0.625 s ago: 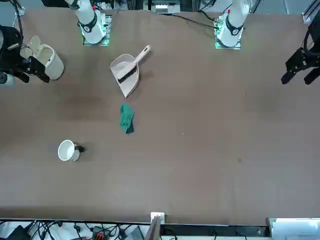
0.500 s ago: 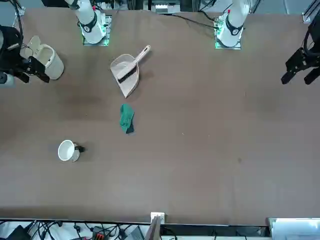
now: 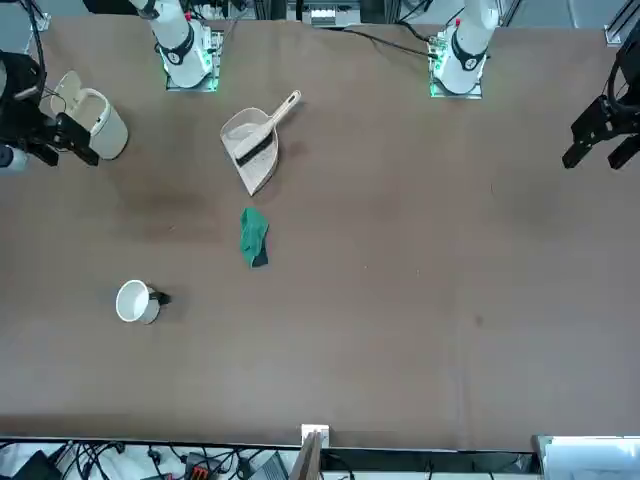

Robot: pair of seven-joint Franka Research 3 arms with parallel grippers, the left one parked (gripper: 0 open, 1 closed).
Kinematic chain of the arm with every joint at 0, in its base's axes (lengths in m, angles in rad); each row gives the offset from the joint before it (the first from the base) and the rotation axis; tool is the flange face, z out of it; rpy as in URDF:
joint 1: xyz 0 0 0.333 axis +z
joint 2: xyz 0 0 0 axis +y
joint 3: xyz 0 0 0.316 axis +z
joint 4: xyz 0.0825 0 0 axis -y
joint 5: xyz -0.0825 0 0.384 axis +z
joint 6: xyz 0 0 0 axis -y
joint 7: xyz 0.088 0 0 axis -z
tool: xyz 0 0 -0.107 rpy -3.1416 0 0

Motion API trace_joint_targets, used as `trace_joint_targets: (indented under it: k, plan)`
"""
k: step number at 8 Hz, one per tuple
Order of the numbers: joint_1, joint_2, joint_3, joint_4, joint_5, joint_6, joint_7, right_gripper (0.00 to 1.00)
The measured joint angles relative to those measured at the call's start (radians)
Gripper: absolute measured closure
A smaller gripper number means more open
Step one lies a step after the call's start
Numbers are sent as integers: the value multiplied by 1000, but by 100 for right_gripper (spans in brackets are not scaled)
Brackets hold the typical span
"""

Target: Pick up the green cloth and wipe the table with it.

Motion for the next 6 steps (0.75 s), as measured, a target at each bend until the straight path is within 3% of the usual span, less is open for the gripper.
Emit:
trace_joint_targets:
  k: [3, 6]
  plan:
    - [115, 33, 16, -124, 1, 163, 76, 0]
    - [238, 98, 22, -350, 12, 518, 81, 0]
